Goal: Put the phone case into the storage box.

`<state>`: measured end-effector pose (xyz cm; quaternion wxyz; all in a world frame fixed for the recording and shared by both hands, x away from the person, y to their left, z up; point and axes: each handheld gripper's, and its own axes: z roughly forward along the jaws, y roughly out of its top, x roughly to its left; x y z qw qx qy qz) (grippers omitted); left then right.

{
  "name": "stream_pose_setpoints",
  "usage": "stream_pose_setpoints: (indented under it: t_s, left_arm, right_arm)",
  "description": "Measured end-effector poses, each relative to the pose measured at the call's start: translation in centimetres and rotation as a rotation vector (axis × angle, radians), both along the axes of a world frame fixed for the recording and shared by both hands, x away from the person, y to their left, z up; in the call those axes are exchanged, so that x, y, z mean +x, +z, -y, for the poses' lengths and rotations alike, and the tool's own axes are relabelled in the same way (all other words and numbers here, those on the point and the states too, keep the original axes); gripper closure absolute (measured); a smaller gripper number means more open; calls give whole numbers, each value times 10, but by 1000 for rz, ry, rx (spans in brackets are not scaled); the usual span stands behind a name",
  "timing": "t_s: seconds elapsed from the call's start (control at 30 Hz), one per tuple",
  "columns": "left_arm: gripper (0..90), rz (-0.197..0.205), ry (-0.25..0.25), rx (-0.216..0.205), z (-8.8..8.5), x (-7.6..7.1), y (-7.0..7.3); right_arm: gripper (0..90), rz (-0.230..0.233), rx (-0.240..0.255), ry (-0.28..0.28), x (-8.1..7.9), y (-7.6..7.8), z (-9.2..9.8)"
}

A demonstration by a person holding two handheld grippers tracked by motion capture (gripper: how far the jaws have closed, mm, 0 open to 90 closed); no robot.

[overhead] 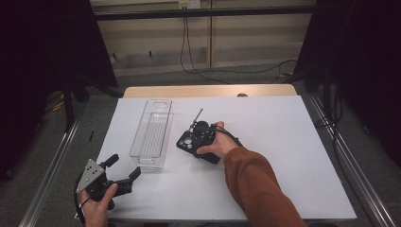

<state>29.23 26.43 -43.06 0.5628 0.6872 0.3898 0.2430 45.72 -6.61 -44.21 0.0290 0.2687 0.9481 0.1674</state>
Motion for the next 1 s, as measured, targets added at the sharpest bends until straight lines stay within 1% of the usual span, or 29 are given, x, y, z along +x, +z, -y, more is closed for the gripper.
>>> stream_pose_setpoints:
  t_s: [0.17,0.43,0.47,0.63,0.73,0.83,0.9,1.0]
  left_arm:
    - [29,1,-5,3,0,0,0]
    - [29,3,-3,0,-1,0,0]
    - [29,4,-4,0,-1,0,0]
    - [29,4,-1,-3,-2,0,0]
    - [29,5,2,-11,-2,0,0]
    - [29,4,0,-7,-1,0,0]
    - [29,7,1,-14,-1,0,0]
    - [29,1,0,-8,-2,0,0]
  right_arm:
    - [126,-3,0,1,0,0,0]
    - [138,-12,-20,-4,0,2,-3]
    - [142,-16,-29,-4,0,2,-4]
    - [146,-15,-27,1,1,3,-3]
    - [149,-16,-27,-4,0,3,-3]
    - [151,-16,-26,-4,-1,3,-3]
    - [151,-14,-21,-5,0,3,-2]
    - [152,-15,-23,-8,-1,4,-2]
